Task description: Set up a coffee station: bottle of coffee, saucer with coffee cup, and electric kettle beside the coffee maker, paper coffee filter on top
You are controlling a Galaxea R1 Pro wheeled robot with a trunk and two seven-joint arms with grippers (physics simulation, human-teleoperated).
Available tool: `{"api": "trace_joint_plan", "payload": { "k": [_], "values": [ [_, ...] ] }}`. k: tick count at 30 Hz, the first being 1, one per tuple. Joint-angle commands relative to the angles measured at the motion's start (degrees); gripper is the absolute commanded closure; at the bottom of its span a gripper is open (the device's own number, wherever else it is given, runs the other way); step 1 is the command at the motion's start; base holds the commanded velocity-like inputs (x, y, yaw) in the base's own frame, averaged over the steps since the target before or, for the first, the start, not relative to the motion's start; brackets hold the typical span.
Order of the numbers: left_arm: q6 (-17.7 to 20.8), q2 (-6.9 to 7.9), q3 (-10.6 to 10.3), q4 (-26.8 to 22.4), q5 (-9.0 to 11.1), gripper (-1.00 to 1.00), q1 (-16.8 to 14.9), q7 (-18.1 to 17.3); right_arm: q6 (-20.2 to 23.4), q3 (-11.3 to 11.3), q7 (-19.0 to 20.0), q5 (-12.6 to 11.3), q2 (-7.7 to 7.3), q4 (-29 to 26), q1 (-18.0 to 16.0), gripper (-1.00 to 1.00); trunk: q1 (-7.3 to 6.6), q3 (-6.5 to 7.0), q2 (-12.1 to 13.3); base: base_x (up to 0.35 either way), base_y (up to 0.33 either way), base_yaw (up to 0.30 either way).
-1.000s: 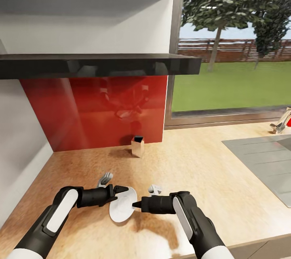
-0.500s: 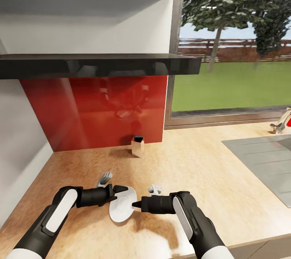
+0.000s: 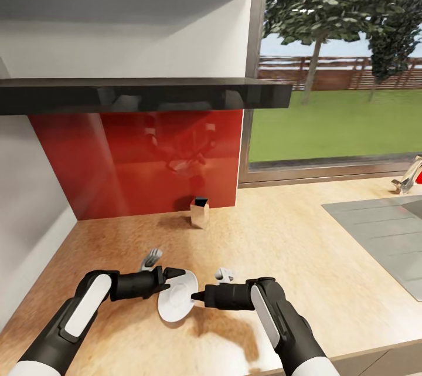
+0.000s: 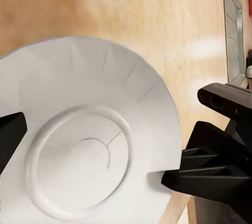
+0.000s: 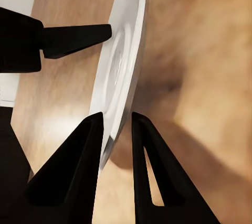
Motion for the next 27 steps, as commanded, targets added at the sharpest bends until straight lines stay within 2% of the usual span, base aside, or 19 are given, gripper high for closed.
{"api": "trace_joint_plan", "payload": {
  "k": [1,4,7,10,11,12,16,19,21,22,24,27],
  "values": [
    [0.0,0.04,0.0,0.0,-0.7,-1.00,-0.1,-0.6,0.4,-0.1,0.1,-0.4,0.02,-0.1,-0.1,1.00,0.03,-0.12,-0.1,0.000,0.000,0.000],
    [0.0,0.47,0.2,0.0,-0.6,-1.00,-0.1,-0.6,0.5,-0.1,0.1,-0.4,0.02,-0.2,-0.1,1.00,0.03,-0.12,-0.1,0.000,0.000,0.000],
    [0.0,2.19,0.4,0.0,-0.4,-1.00,-0.1,-0.6,0.5,-0.2,0.1,-0.4,0.02,-0.3,-0.1,1.00,0.03,-0.12,-0.1,0.000,0.000,0.000],
    [0.0,5.01,0.5,0.0,0.9,-1.00,-0.1,-0.6,0.5,-0.3,0.1,-0.4,0.02,-0.3,-0.1,1.00,0.03,-0.12,-0.1,0.000,0.000,0.000],
    [0.0,5.51,0.5,0.0,1.1,-1.00,-0.1,-0.6,0.5,-0.3,0.1,-0.4,0.02,-0.3,-0.1,1.00,0.03,-0.12,-0.1,0.000,0.000,0.000],
    [0.0,7.22,0.7,0.0,2.0,-1.00,-0.1,-0.6,0.5,-0.4,0.1,-0.4,0.02,-0.4,-0.1,1.00,0.03,-0.12,-0.1,0.000,0.000,0.000],
    [0.0,11.52,2.0,0.0,3.8,-1.00,-0.1,-0.6,0.5,-0.7,0.1,-0.4,0.02,-0.4,-0.1,1.00,0.03,-0.12,-0.1,0.000,0.000,0.000],
    [0.0,13.60,2.9,0.0,4.2,-1.00,-0.1,-0.7,0.4,-1.0,0.1,-0.4,0.02,-0.6,-0.1,1.00,0.03,-0.12,-0.1,0.000,0.000,0.000],
    [-0.1,14.16,3.0,-0.1,4.3,-1.00,-0.1,-0.7,0.4,-1.3,0.1,-0.4,0.02,-1.1,-0.1,1.00,0.03,-0.12,-0.1,0.000,0.000,0.000],
    [-0.1,14.30,3.0,-0.1,4.3,-1.00,-0.1,-0.7,0.4,-1.8,0.1,-0.4,0.02,-1.8,-0.1,1.00,0.03,-0.12,-0.1,-0.005,0.000,0.000],
    [-0.2,14.41,2.9,-0.1,4.3,-1.00,-0.1,-0.8,0.5,-4.9,0.1,-0.3,0.02,-5.7,-0.1,1.00,0.03,-0.12,-0.1,-0.135,0.000,0.000],
    [-0.3,14.45,2.6,-0.1,4.3,-1.00,-0.1,-0.8,0.5,-10.9,-0.1,-0.2,0.02,-11.0,-0.1,1.00,0.03,-0.12,-0.1,-0.252,0.000,0.000]
  ]
}}
